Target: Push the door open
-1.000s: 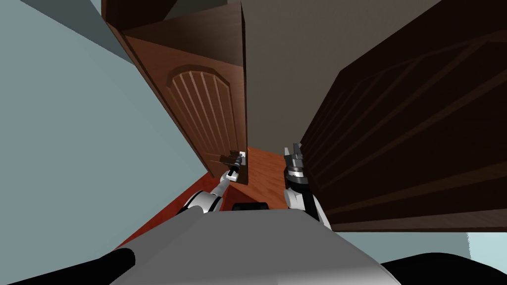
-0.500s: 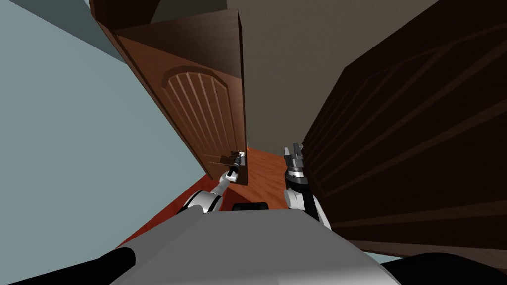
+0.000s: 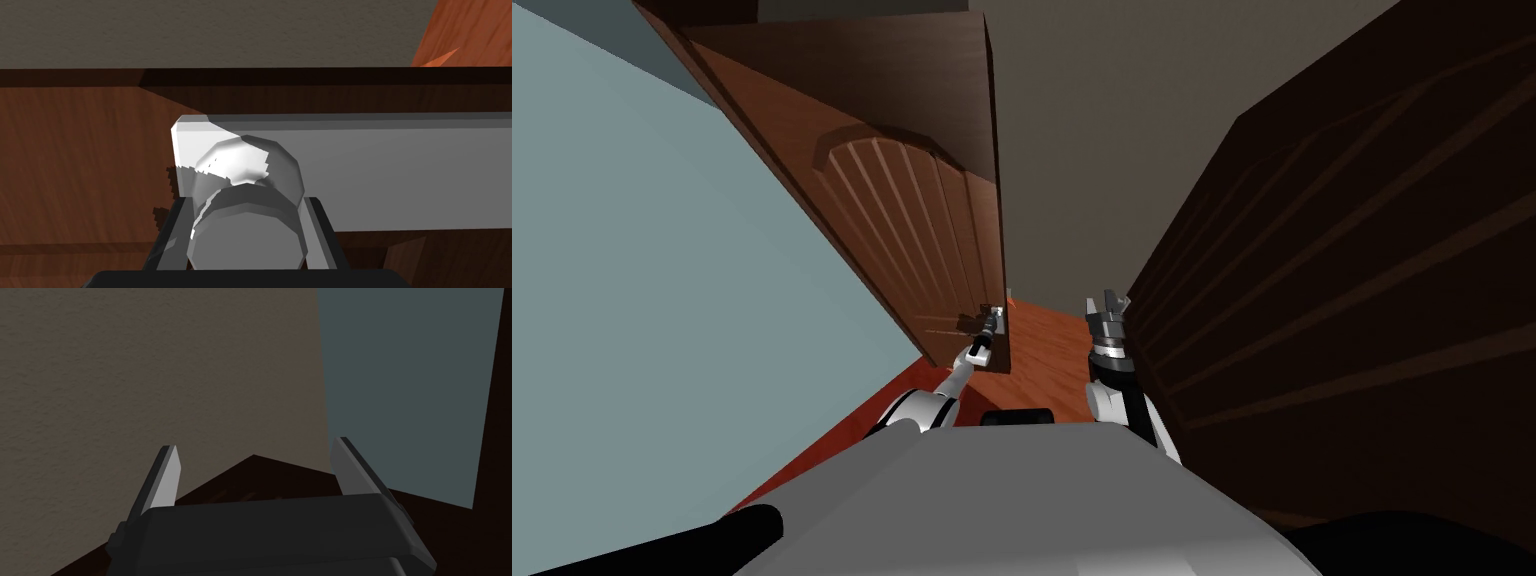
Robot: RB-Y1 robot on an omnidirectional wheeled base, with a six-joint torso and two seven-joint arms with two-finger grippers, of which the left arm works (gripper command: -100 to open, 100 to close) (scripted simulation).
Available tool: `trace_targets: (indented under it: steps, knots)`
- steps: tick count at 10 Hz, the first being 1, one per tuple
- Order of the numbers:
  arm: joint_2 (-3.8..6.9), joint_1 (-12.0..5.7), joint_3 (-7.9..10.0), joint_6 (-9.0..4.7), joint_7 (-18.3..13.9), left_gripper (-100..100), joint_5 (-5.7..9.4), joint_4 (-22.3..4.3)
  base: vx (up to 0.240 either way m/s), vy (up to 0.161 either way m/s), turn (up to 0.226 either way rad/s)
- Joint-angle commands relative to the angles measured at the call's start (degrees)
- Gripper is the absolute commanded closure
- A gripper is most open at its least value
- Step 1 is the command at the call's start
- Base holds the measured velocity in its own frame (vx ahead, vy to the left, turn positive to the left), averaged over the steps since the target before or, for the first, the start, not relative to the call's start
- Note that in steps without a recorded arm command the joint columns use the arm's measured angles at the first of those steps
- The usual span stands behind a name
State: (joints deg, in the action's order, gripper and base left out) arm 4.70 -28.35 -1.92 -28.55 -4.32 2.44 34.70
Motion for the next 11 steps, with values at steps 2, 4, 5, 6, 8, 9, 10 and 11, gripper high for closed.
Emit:
trace_targets:
  steps: [2,4,5,6,8,9,10,11]
  knots:
    - [0.93,-1.29,1.93,-1.04,0.82,100,0.67,-1.96,0.143,-0.073,0.043]
    - [1.18,-1.33,3.26,-0.97,1.56,100,1.11,-2.09,0.199,-0.134,0.104]
    - [1.18,-1.33,3.26,-0.97,1.56,100,1.11,-1.75,0.124,-0.093,0.04]
    - [1.35,-1.35,4.29,-0.92,2.14,100,1.45,-2.19,0.14,-0.105,0.058]
    - [1.45,-1.37,4.99,-0.89,2.53,100,1.69,-2.25,0.152,-0.099,0.072]
    - [1.6,-1.39,6.03,-0.83,3.12,100,2.03,-2.35,0.161,-0.086,0.1]
    - [1.64,-1.4,6.38,-0.82,3.32,100,2.15,-2.39,0.17,-0.131,0.082]
    - [1.73,-1.42,7.06,-0.78,3.7,100,2.38,-2.45,0.144,-0.137,0.087]
